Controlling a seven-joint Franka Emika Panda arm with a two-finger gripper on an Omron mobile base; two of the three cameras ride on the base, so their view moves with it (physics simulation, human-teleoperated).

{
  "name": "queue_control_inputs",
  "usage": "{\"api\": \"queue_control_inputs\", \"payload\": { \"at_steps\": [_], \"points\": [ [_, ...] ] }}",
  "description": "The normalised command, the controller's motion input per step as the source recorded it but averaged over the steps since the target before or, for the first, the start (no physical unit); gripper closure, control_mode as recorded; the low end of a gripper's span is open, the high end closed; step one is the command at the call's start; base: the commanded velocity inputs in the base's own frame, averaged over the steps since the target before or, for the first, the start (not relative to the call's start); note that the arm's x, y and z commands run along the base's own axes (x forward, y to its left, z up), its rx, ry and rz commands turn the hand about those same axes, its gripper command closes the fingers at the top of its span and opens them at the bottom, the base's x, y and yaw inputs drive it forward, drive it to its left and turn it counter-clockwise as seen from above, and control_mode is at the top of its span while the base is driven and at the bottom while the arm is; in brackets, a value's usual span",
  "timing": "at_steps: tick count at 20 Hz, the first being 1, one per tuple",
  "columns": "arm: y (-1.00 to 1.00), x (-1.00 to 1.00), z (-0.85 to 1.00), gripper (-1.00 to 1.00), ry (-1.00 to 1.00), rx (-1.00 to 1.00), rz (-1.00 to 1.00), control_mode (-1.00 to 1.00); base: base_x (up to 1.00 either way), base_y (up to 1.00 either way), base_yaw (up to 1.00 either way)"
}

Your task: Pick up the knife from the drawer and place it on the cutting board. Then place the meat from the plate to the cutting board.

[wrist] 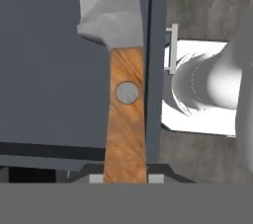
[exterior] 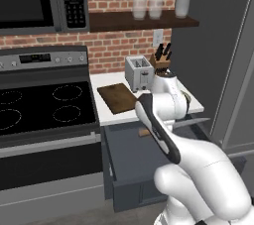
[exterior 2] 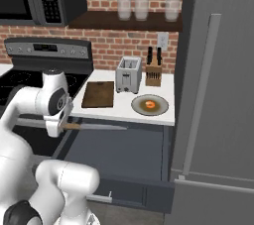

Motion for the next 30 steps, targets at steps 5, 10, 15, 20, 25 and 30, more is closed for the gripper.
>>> {"api": "queue_control_inputs", "payload": {
  "at_steps": [5, 10, 15, 20, 25, 30],
  "points": [
    [0.17, 0.59, 0.37, 1.0, -0.07, -0.01, 0.08, -1.0, 0.0, 0.0, 0.0],
    [0.29, 0.74, 0.06, 1.0, 0.0, -0.03, 0.23, -1.0, 0.0, 0.0, 0.0],
    [0.21, 0.65, 0.0, 1.0, 0.01, -0.1, 0.35, -1.0, 0.0, 0.0, 0.0],
    [0.09, 0.35, 0.0, 1.0, 0.03, -0.17, 0.47, -1.0, 0.0, 0.0, 0.0],
    [0.03, 0.33, 0.0, 1.0, 0.09, -0.18, 0.54, -1.0, 0.0, 0.0, 0.0],
    [0.0, 0.53, 0.0, 1.0, 0.11, -0.12, 0.54, -1.0, 0.0, 0.0, 0.0]
  ]
}}
